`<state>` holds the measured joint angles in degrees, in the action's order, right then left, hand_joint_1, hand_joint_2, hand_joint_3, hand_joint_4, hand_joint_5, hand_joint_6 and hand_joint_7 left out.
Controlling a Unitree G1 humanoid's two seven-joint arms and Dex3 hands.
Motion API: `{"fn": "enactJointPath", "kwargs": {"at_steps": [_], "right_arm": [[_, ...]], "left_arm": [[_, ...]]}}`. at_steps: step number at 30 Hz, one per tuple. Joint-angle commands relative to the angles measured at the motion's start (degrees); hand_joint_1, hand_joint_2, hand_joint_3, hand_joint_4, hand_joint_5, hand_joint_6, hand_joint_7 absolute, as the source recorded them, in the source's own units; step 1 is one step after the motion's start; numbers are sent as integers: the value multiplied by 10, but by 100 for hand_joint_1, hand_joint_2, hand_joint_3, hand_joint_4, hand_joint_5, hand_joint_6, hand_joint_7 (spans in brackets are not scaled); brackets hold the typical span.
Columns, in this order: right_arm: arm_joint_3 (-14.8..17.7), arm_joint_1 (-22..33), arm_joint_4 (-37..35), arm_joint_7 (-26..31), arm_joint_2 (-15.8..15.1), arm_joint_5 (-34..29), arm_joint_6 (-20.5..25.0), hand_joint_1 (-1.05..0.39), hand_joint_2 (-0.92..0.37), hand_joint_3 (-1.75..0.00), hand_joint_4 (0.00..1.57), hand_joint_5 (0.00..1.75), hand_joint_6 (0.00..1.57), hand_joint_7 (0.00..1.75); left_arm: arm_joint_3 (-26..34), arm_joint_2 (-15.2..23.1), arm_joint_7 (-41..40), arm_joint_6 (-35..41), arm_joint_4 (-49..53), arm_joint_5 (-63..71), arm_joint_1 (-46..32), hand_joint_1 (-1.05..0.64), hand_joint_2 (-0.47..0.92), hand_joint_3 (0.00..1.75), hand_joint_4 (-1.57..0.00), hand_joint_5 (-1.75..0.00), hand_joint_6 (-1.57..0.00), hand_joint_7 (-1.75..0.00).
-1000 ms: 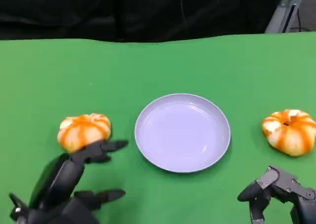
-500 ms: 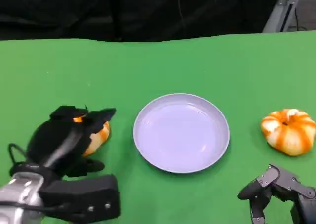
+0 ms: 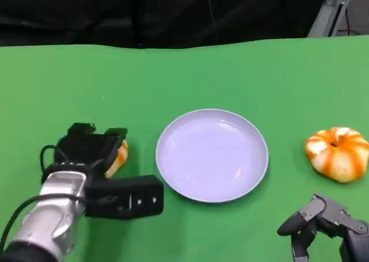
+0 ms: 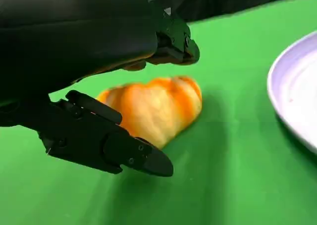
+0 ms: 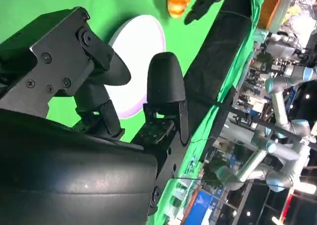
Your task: Grasp the bread from the table and place it into the plate.
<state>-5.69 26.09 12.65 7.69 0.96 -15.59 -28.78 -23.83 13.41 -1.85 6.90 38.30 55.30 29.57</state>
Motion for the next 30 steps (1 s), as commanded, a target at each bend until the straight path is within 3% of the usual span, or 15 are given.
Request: {"fn": "enactJointPath", "kwargs": {"at_steps": [1,7,9,10,11,13,14,15,16,19,21,27,30], "right_arm": [[0,7,10,0,-1,5,4,7,-38,-129,80,169,78,130],[-1,7,10,1,-2,5,3,6,-39,-128,79,169,78,130],[0,8,11,1,-2,5,3,6,-39,-128,80,169,78,130],[0,9,11,1,-2,5,3,5,-39,-128,80,168,77,129],[0,9,11,1,-3,4,3,5,-39,-127,80,168,77,129],[1,8,11,0,-4,5,3,5,-39,-126,80,168,78,129],[2,7,10,0,-4,6,2,6,-40,-126,80,168,78,129],[2,7,10,0,-4,6,2,6,-40,-126,80,168,78,129],[2,6,9,0,-5,7,1,6,-40,-126,80,168,78,129],[3,6,8,-1,-5,9,1,7,-40,-127,80,167,78,128],[2,5,8,-2,-4,10,3,7,-40,-127,80,167,78,128],[4,-1,-1,-1,-5,10,-3,8,-39,-127,80,168,78,129],[5,-2,-1,0,-4,9,0,8,-39,-127,80,168,78,129]], "left_arm": [[-16,-17,-39,-3,125,-26,57,-47,87,0,-5,-36,-26,-2],[-39,-34,-75,-36,249,-59,102,-44,90,1,-17,-31,-33,-2],[-37,-28,-119,-77,263,-76,100,-35,92,3,-39,-28,-46,-3],[-35,-25,-149,-102,266,-83,97,-30,92,5,-64,-36,-65,-8],[-36,-21,-177,-123,269,-88,95,-28,92,6,-86,-50,-87,-12],[-42,-15,-222,-155,274,-91,93,-27,92,6,-89,-90,-108,-8],[-44,-12,-241,-170,274,-92,91,-28,89,3,-86,-139,-120,-11],[-45,-10,-254,-180,275,-93,90,-28,88,3,-84,-156,-124,-12],[-47,-8,-266,-187,275,-93,90,-28,88,2,-83,-165,-126,-12],[-49,-2,-291,-207,270,-95,85,-21,89,0,-82,-174,-99,-86],[-48,2,-307,-218,263,-95,80,-18,88,0,-82,-174,-93,-105],[-42,12,-348,-234,225,-97,59,-13,84,0,-82,-175,-101,-93],[-41,20,-374,-244,191,-92,46,-11,88,2,-87,-162,-105,-82]]}}
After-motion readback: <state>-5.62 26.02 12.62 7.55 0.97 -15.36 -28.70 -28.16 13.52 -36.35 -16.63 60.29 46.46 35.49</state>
